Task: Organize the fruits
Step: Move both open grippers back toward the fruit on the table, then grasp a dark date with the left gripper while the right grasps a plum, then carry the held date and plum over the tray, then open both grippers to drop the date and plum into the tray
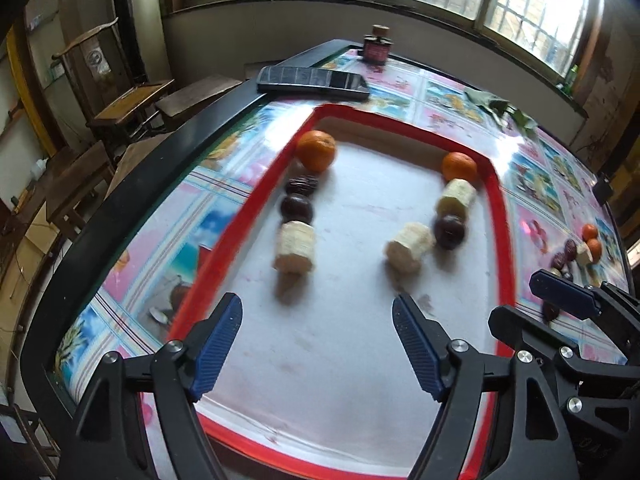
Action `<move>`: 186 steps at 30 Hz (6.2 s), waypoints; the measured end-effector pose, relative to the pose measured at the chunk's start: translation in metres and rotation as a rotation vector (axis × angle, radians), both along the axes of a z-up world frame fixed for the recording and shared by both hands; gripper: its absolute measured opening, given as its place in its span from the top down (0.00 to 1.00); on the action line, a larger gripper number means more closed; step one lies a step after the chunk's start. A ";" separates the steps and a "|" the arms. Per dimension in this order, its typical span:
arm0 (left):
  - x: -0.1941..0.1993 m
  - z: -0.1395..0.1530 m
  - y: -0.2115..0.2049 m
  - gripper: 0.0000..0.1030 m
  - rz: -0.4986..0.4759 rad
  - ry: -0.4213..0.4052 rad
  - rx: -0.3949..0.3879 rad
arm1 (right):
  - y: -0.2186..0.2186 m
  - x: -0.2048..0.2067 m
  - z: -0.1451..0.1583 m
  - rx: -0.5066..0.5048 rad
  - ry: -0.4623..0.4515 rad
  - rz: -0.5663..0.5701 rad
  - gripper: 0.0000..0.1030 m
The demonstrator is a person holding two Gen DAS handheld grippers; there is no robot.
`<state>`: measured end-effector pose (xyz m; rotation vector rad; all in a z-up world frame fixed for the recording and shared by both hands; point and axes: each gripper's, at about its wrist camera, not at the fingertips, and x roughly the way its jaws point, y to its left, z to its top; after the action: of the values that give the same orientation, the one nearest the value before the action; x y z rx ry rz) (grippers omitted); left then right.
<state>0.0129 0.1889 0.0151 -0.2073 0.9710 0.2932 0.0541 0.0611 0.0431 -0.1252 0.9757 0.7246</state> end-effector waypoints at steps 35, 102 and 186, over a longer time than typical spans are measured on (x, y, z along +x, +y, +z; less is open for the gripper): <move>0.056 -0.031 -0.183 0.29 -0.224 0.069 -0.008 | -0.265 -0.007 -0.051 0.044 0.134 -0.361 0.38; -0.014 -0.013 -0.190 0.83 -0.407 -0.005 -0.133 | -0.214 -0.036 -0.038 0.037 0.061 -0.251 0.73; -0.007 -0.019 0.016 0.38 0.043 0.038 -0.055 | 0.023 0.022 -0.012 -0.025 0.020 -0.002 0.50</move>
<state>0.0056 0.2049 -0.0040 -0.2738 1.0141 0.3108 0.0762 0.0841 0.0308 -0.1393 1.0044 0.7132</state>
